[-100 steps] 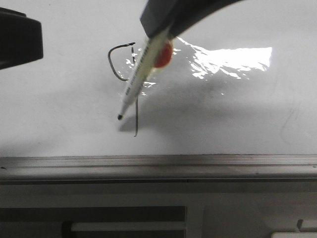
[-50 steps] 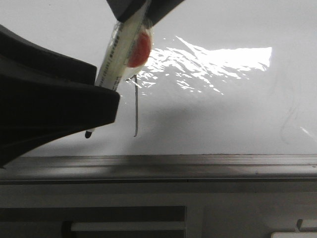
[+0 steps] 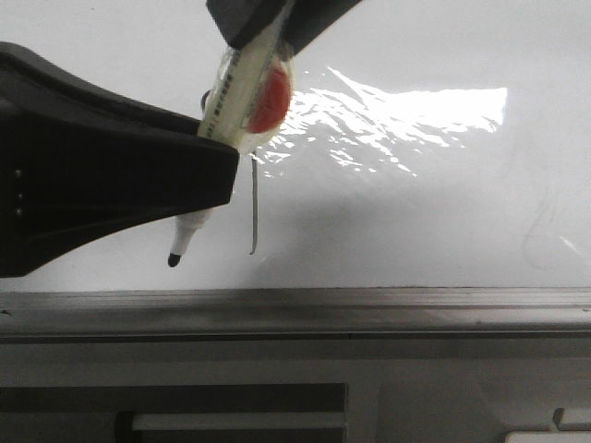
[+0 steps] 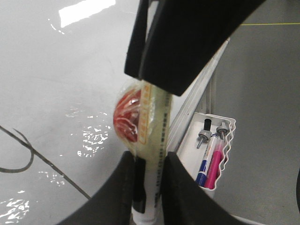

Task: Write number 9 on whiteboard

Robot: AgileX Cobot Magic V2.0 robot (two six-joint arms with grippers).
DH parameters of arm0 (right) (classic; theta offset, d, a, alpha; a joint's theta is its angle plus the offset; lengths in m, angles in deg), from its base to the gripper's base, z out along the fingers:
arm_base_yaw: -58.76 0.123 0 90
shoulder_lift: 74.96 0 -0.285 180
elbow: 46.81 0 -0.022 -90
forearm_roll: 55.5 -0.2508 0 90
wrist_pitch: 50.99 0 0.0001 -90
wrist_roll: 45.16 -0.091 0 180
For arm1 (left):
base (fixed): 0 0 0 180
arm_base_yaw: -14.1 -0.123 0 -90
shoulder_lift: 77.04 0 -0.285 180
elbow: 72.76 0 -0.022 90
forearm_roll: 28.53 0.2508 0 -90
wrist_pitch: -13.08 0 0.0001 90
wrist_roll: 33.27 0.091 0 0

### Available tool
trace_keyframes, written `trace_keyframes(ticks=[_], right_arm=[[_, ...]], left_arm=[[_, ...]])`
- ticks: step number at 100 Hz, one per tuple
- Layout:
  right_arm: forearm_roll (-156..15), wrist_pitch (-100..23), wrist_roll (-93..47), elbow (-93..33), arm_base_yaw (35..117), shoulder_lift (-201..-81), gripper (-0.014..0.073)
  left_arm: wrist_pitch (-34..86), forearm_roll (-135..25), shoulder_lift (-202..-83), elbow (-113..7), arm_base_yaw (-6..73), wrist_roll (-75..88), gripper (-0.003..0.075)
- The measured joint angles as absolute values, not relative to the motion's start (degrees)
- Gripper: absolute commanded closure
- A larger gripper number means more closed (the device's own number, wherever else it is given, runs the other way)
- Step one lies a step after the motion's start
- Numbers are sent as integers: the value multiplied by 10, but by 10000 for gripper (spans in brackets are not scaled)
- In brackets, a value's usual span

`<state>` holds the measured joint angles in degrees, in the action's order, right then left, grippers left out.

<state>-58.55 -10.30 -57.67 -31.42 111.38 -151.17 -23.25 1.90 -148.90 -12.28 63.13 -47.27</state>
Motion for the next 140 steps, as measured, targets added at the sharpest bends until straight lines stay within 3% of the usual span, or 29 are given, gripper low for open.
trace_keyframes(ticks=[16,25,58,102,107,118,126,140], right_arm=[[-586,-103,-577,-314,1114,-1512,263],[-586,-103,-577,-314,1114,-1512,182],[-586,-103,-577,-314,1114,-1512,187],[-585,-96,-577,-314,1114,-1512,187],[-585,-92,-577,-314,1114,-1512,187],[-585,-86,-577,-314,1114,-1512,187],[-585,-84,-577,-314,1114,-1512,187],[-573,-84,-577,-314,1114,-1511,251]], left_arm=[[-235,19,-1489,-123,631,-473,741],[-234,7,-1489,-123,631,-475,741],[-134,-377,-1491,-123,634,-499,741],[-133,-428,-1511,-127,636,-500,734],[-133,-428,-1511,-127,636,-500,701],[-133,-428,-1511,-127,636,-500,510],[-130,-432,-1512,-127,636,-503,412],[-130,-435,-1499,-127,636,-503,395]])
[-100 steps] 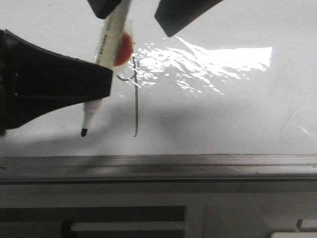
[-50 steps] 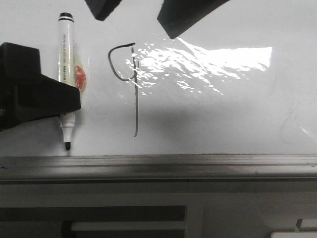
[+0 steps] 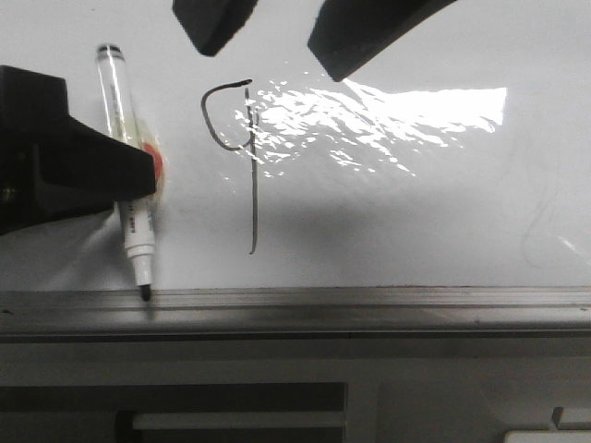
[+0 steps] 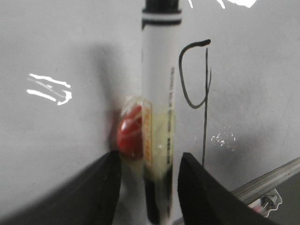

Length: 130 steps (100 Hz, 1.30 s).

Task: Write number 9 on whiteboard

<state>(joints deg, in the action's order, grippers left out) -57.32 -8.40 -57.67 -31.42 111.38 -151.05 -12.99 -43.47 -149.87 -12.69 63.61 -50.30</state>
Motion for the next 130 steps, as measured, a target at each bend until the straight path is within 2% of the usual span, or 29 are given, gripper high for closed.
trace_keyframes(ticks=[6,16,20,32,39,44,55,58,77,94,113,130], right_arm=[[-555,-86,-577,-313,1114,-1506,349],[-538,-117,-577,-298,1114,-1485,593],[-529,-138,-577,-285,1114,-1466,666],[-503,-199,-577,-232,1114,-1408,655],[-490,-229,-577,-193,1114,-1369,655],[-483,-249,-577,-162,1114,-1345,655],[-457,-301,-577,-84,1114,-1269,655],[-447,-316,-577,-63,1114,-1254,655],[-387,-422,-577,75,1114,-1109,655],[-361,-441,-577,164,1114,-1001,655],[-356,-442,-577,207,1114,-918,655],[-355,-442,-577,209,1114,-908,655]], left_arm=[[-129,-440,-1491,-127,636,-503,395],[-114,-446,-1467,-127,636,-503,395],[-107,-446,-1456,-127,636,-503,395],[-88,-446,-1408,-122,636,-503,402],[-81,-446,-1378,-112,636,-503,438],[-79,-444,-1356,-102,636,-503,496],[-78,-423,-1304,-82,636,-503,710],[-78,-416,-1286,-74,636,-503,744],[-107,-367,-1192,-22,636,-488,741],[-118,-358,-1134,35,636,-472,741],[-117,-355,-1121,45,636,-471,741],[-104,-355,-1121,45,636,-470,741]])
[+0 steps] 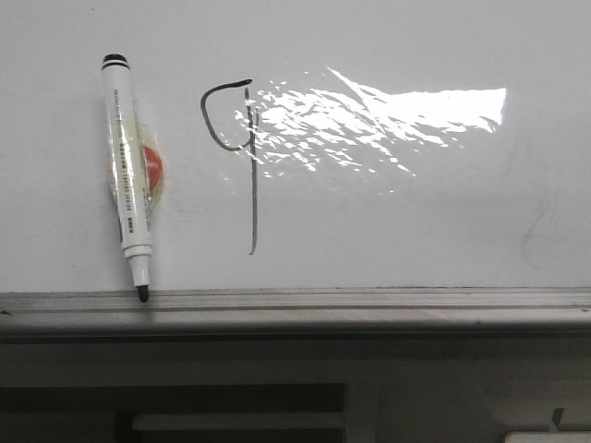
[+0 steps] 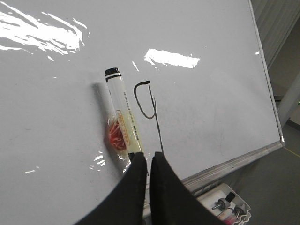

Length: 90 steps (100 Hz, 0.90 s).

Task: Write number 9 on whiteboard

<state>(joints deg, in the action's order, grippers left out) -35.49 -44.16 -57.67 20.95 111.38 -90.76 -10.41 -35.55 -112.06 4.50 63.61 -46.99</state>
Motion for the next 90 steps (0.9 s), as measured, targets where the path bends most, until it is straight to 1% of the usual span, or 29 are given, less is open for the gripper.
trace_keyframes(ticks=[46,55,69,77,90], right_arm=[[-355,-442,-577,210,1114,-907,655],[-355,-442,-577,210,1114,-907,655],[-355,-442,-577,210,1114,-907,655],[-355,-442,-577,210,1114,-907,655],[-355,-442,-576,210,1114,-907,655]], left_arm=[[-102,-355,-1121,45,636,-469,741],[-78,-362,-1119,45,632,-469,741],[21,-362,-1086,45,592,-469,741],[80,-341,-1050,45,554,-466,741],[121,-319,-1001,45,481,-432,741]])
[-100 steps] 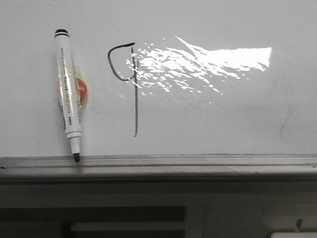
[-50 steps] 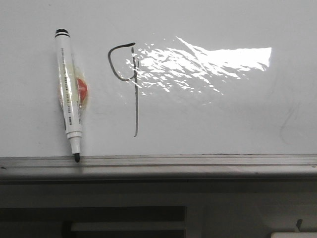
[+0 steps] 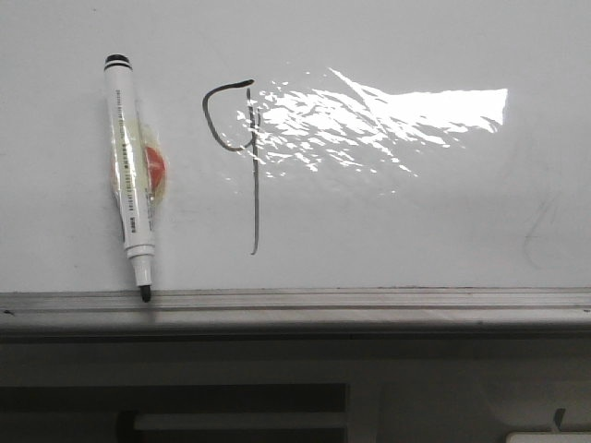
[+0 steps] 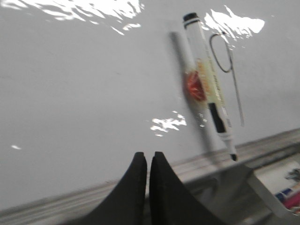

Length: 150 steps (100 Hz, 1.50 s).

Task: Write number 9 on whiteboard

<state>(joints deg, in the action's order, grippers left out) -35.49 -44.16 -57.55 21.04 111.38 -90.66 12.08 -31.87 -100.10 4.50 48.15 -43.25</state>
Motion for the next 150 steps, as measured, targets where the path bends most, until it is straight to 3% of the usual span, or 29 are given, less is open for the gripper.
trace_keyframes(ticks=[33,61,150], right_arm=[[-355,-442,-576,210,1114,-907,655],[-355,-442,-576,210,1114,-907,655],[-355,-442,-576,210,1114,-907,655]], left_arm=[[194,-306,-877,45,252,-306,741],[322,-325,-846,45,128,-301,741],[323,-324,-846,45,118,-301,741]])
